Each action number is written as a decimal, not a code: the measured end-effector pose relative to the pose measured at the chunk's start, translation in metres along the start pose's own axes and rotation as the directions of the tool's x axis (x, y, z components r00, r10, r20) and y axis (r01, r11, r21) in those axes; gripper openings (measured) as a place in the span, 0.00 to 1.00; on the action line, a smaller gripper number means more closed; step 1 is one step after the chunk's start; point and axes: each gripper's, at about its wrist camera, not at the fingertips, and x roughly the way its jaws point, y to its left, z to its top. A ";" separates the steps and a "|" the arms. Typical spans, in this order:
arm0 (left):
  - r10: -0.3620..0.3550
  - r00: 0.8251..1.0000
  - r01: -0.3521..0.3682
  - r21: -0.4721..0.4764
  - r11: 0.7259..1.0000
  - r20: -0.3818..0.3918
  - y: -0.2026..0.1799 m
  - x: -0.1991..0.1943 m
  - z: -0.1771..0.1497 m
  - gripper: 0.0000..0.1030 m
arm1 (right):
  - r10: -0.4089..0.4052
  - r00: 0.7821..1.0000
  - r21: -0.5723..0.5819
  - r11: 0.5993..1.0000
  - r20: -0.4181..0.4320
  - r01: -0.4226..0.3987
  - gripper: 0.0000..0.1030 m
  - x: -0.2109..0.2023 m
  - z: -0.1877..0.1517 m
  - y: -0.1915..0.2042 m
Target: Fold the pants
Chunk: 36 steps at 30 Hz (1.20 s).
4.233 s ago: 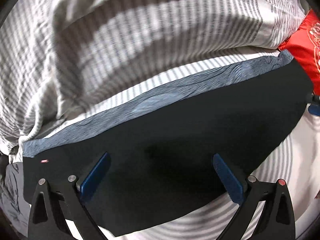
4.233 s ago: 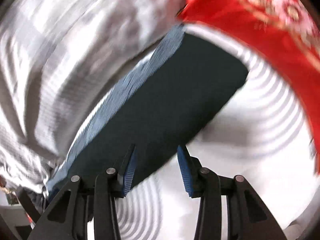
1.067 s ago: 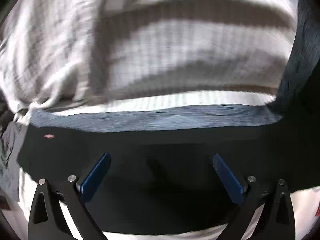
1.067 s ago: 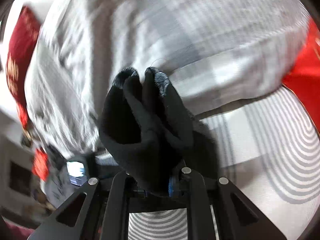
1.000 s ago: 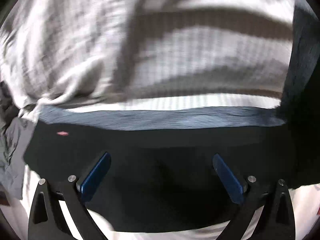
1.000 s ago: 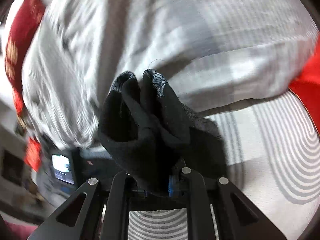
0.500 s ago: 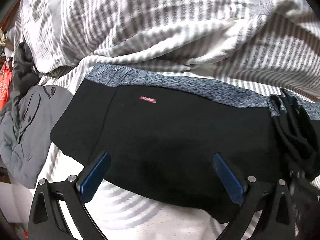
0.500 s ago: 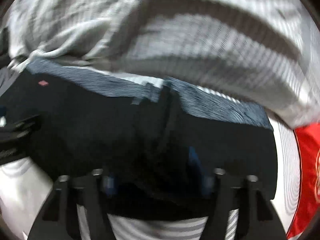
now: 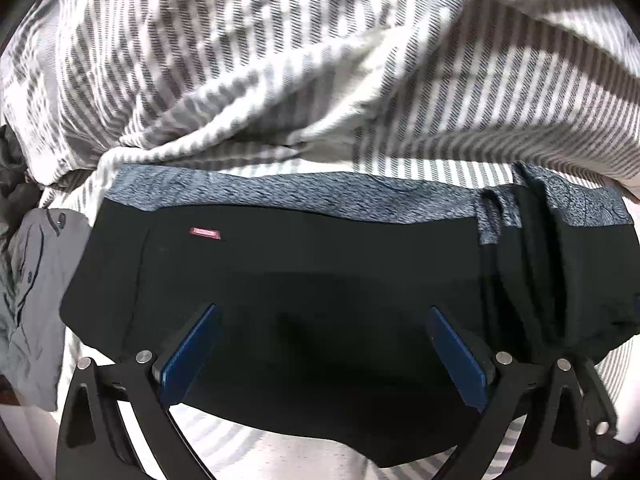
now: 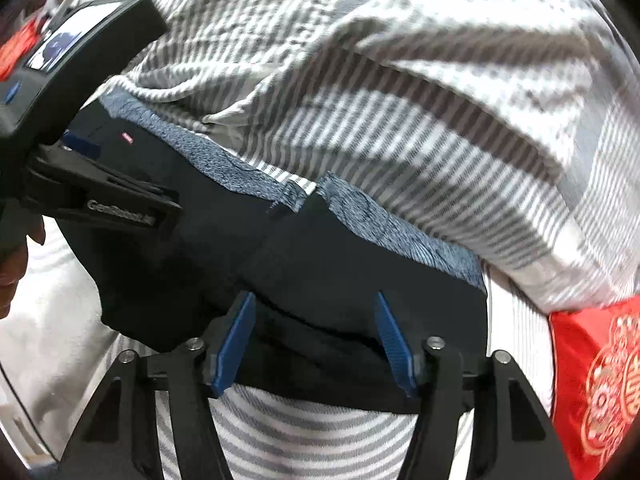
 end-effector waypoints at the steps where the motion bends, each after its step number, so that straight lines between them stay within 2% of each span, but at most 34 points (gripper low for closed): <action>1: -0.003 1.000 0.003 0.001 1.000 -0.001 0.000 0.000 0.000 1.00 | -0.002 1.000 -0.015 1.000 0.008 0.002 0.62 0.001 -0.001 0.004; 4: 0.005 1.000 -0.005 0.006 1.000 -0.010 0.003 0.002 -0.001 1.00 | -0.036 0.999 -0.103 0.994 0.013 0.037 0.61 0.017 0.003 0.022; 5: 0.008 1.000 -0.008 0.004 1.000 -0.014 0.006 0.005 -0.001 1.00 | -0.048 0.999 -0.125 0.991 0.007 0.048 0.57 0.023 0.002 0.027; 6: 0.012 1.000 -0.012 0.001 1.000 -0.019 0.008 0.005 -0.002 1.00 | -0.045 0.999 -0.146 0.988 -0.009 0.043 0.38 0.031 0.002 0.030; 7: 0.016 1.000 -0.016 -0.002 1.000 -0.023 0.011 0.006 -0.002 1.00 | -0.020 0.999 -0.140 0.990 -0.038 0.015 0.25 0.038 0.003 0.029; 9: 0.023 0.999 -0.024 -0.015 1.000 -0.029 0.017 0.006 -0.004 1.00 | 0.027 0.998 -0.076 0.997 -0.050 -0.031 0.11 0.038 0.006 0.018; 10: 0.024 0.999 -0.025 -0.023 0.999 -0.030 0.021 0.005 -0.004 1.00 | 0.040 0.999 -0.041 0.998 -0.035 -0.041 0.11 0.033 0.008 0.012; 11: 0.026 0.999 -0.026 -0.027 0.999 -0.030 0.023 0.005 -0.005 1.00 | 0.065 0.998 -0.006 0.998 -0.010 -0.065 0.11 0.023 0.011 0.006; 13: 0.029 0.999 -0.029 -0.030 0.999 -0.031 0.025 0.005 -0.005 1.00 | 0.085 0.996 -0.022 0.996 0.000 -0.085 0.11 0.010 0.010 0.009; 16: 0.031 0.999 -0.032 -0.028 0.999 -0.034 0.023 0.007 -0.002 1.00 | 0.113 0.991 -0.094 0.988 -0.075 -0.120 0.12 0.021 -0.004 0.029; 17: 0.033 0.999 -0.034 -0.027 0.999 -0.036 0.021 0.006 0.000 1.00 | 0.111 0.990 -0.114 0.986 -0.091 -0.121 0.17 0.026 -0.008 0.034; 19: 0.026 0.999 -0.027 -0.022 0.999 -0.027 0.017 0.002 0.004 1.00 | 0.092 0.993 -0.136 0.985 -0.079 -0.102 0.18 0.025 -0.014 0.038; 20: 0.021 1.000 -0.021 -0.015 1.000 -0.014 0.014 -0.002 0.006 1.00 | 0.109 0.992 -0.118 0.986 -0.060 -0.115 0.28 0.018 -0.014 0.033; 21: 0.015 1.000 -0.015 -0.005 1.000 -0.002 0.011 -0.005 0.007 1.00 | 0.148 0.988 -0.077 0.986 -0.038 -0.151 0.48 0.009 -0.013 0.024; 22: 0.009 1.000 -0.009 0.006 1.000 0.001 0.008 -0.007 0.009 1.00 | 0.168 0.986 -0.022 0.985 -0.014 -0.169 0.56 -0.001 -0.013 0.011; 23: -0.004 1.000 0.004 0.017 1.000 -0.001 0.003 -0.010 0.011 1.00 | 0.170 0.985 0.035 0.985 0.008 -0.170 0.61 -0.010 -0.015 -0.003; 25: -0.046 0.999 0.046 0.028 0.999 -0.002 -0.010 -0.016 0.016 1.00 | 0.183 0.983 0.149 0.972 0.012 -0.183 0.61 -0.020 -0.018 -0.033; 26: -0.085 0.996 0.085 0.035 0.996 0.002 -0.020 -0.022 0.019 1.00 | 0.200 0.980 0.242 0.951 -0.001 -0.194 0.61 -0.022 -0.022 -0.056; 27: -0.116 0.993 0.115 0.044 0.992 0.008 -0.028 -0.026 0.022 1.00 | 0.230 0.973 0.364 0.907 -0.014 -0.209 0.55 -0.020 -0.028 -0.085; 28: -0.147 0.989 0.146 0.055 0.988 0.015 -0.038 -0.031 0.025 1.00 | 0.248 0.968 0.433 0.876 -0.021 -0.215 0.46 -0.018 -0.032 -0.101; 29: -0.185 0.982 0.183 0.075 0.980 0.026 -0.052 -0.037 0.029 1.00 | 0.272 0.962 0.519 0.827 -0.033 -0.216 0.24 -0.013 -0.038 -0.123; 30: -0.214 0.976 0.210 0.094 0.973 0.033 -0.064 -0.040 0.032 1.00 | 0.286 0.957 0.600 0.774 -0.050 -0.200 0.13 -0.006 -0.045 -0.146; 32: -0.262 0.965 0.256 0.129 0.958 0.032 -0.090 -0.043 0.038 1.00 | 0.288 0.956 0.698 0.696 -0.056 -0.169 0.11 0.004 -0.057 -0.178; 33: -0.277 0.960 0.271 0.135 0.953 0.025 -0.100 -0.042 0.040 1.00 | 0.291 0.955 0.719 0.675 -0.056 -0.163 0.10 0.008 -0.059 -0.188; 36: -0.279 0.960 0.277 0.134 0.952 -0.002 -0.121 -0.025 0.040 0.84 | 0.331 0.943 0.767 0.616 -0.045 -0.180 0.10 0.022 -0.066 -0.203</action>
